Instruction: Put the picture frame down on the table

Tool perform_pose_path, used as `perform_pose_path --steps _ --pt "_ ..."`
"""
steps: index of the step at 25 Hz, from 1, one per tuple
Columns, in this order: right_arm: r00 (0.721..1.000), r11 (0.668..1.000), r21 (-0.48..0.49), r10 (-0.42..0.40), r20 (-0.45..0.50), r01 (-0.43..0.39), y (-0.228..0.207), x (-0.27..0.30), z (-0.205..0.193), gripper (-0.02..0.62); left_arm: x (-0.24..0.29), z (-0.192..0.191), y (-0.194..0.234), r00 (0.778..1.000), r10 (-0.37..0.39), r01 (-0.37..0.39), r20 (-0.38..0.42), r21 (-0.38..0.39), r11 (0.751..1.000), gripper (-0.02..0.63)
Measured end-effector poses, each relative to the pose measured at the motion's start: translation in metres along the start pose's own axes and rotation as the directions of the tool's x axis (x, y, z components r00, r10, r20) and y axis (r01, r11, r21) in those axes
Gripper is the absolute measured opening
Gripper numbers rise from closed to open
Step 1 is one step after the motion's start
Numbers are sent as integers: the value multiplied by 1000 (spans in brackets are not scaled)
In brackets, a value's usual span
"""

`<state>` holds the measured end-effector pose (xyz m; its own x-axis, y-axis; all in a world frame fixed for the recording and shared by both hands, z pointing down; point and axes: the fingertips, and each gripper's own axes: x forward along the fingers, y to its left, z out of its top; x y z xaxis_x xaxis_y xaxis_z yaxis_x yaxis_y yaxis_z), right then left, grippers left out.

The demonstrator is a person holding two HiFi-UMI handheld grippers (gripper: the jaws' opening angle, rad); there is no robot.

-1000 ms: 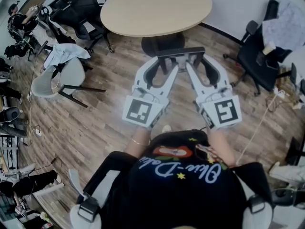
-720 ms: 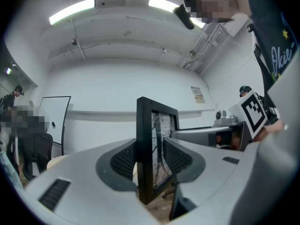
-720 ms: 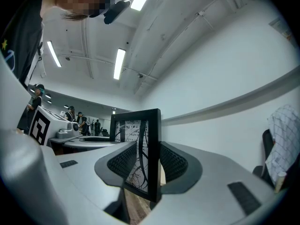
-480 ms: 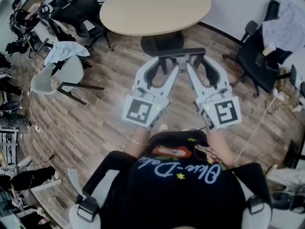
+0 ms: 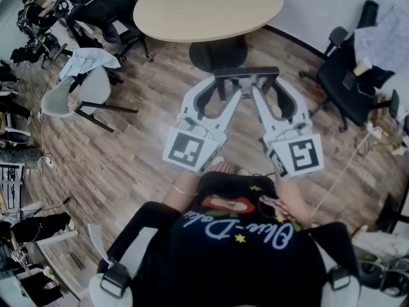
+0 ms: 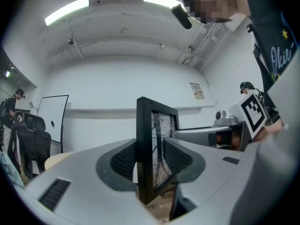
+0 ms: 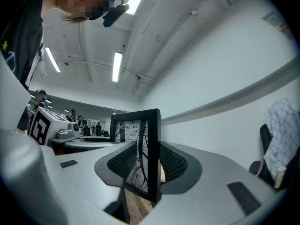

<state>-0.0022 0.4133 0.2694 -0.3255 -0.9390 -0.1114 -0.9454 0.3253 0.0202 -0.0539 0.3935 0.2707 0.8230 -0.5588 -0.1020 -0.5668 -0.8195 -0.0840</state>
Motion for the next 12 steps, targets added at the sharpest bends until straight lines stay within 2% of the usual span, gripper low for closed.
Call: perform_pose_path --steps 6,12 --pt "1000 1000 21 -4 -5 4 -7 -2 -9 141 6 -8 -3 1000 -6 6 -19 -2 1000 153" --pt "999 1000 7 -26 -31 26 -31 11 -14 141 33 -13 4 999 -33 32 -15 -16 999 153"
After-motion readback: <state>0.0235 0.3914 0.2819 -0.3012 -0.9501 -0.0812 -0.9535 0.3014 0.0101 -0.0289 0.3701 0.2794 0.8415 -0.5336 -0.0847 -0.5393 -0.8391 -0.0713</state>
